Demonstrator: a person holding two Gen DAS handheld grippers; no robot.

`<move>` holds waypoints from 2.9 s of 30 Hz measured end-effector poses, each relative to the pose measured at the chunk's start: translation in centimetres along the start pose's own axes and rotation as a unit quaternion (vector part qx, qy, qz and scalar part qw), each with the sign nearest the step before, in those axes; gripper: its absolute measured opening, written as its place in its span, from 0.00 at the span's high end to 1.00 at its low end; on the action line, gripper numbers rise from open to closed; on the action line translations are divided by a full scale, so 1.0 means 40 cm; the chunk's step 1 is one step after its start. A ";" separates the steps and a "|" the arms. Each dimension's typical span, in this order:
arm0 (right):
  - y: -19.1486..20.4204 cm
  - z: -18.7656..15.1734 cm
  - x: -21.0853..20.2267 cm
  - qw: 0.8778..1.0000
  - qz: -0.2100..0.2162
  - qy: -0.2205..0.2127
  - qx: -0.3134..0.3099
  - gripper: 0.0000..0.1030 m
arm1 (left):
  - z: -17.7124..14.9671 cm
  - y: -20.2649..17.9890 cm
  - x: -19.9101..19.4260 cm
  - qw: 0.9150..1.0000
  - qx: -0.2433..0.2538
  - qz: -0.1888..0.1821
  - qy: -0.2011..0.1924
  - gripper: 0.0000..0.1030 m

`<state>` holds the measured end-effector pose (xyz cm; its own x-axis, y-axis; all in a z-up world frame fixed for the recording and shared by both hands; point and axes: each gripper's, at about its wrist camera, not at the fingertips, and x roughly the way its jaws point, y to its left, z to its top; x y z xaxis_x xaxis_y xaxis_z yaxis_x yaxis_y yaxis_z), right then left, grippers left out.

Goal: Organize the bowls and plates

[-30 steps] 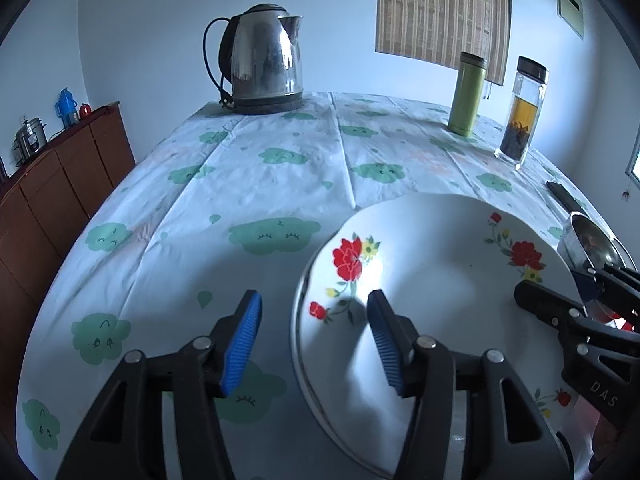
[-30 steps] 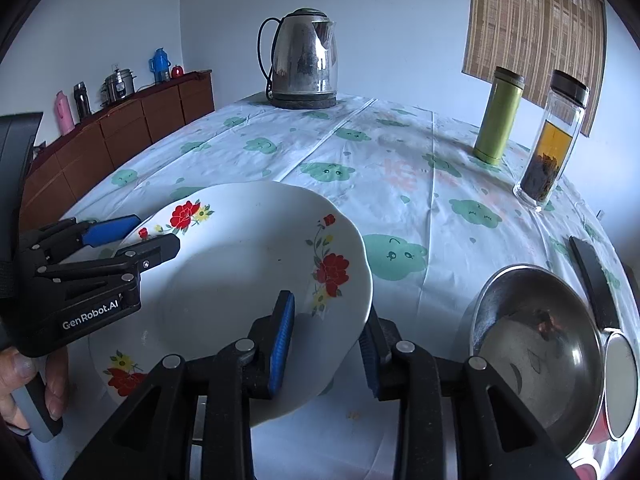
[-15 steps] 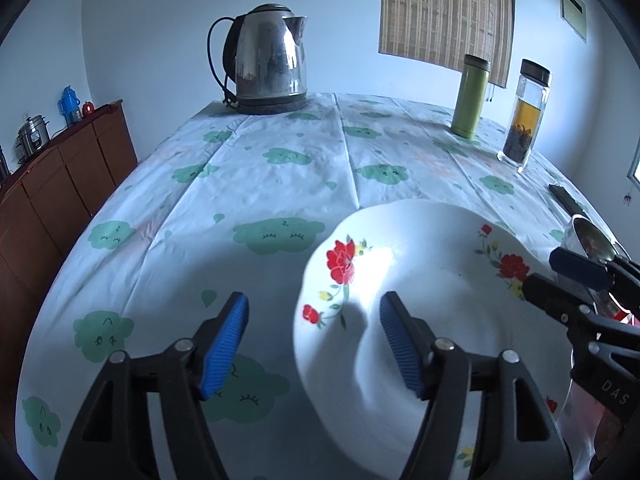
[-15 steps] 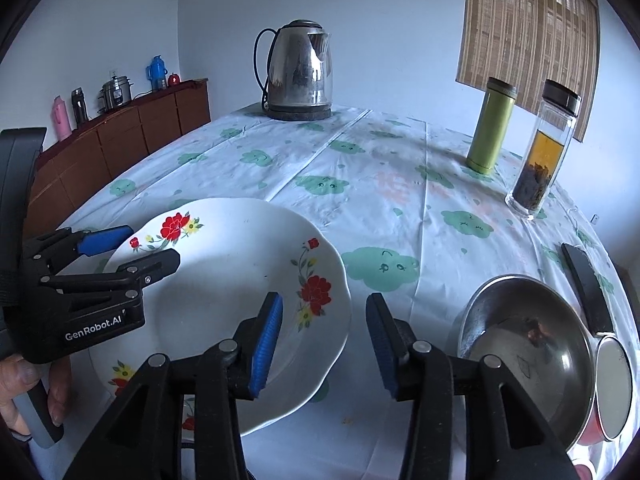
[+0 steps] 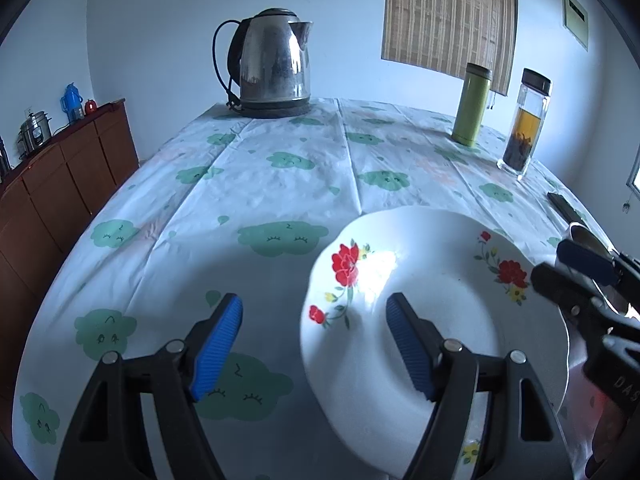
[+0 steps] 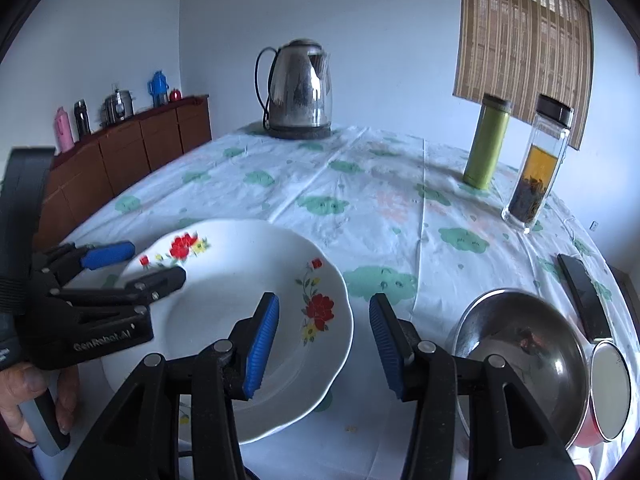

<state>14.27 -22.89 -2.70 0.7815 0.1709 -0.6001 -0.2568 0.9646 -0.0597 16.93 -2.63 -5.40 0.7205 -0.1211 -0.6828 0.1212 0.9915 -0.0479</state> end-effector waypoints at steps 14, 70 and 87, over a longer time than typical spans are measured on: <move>0.002 0.001 -0.070 0.998 0.039 -0.048 0.028 0.52 | -0.001 0.024 -0.032 0.999 -0.025 -0.012 -0.038 0.27; -0.392 -0.357 -0.416 0.986 -0.087 -0.011 0.141 0.46 | -0.148 -0.555 -0.209 0.971 0.128 -0.201 0.003 0.23; -0.411 -0.370 -0.386 0.985 -0.064 -0.006 0.158 0.79 | -0.183 -0.628 -0.192 0.958 0.161 -0.236 0.034 0.76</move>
<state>-2.00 -44.35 -4.28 0.8032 0.0437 -0.5941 0.0333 0.9924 0.1181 3.34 -26.24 -4.28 0.4889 -0.5379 -0.6868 0.6346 0.7595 -0.1431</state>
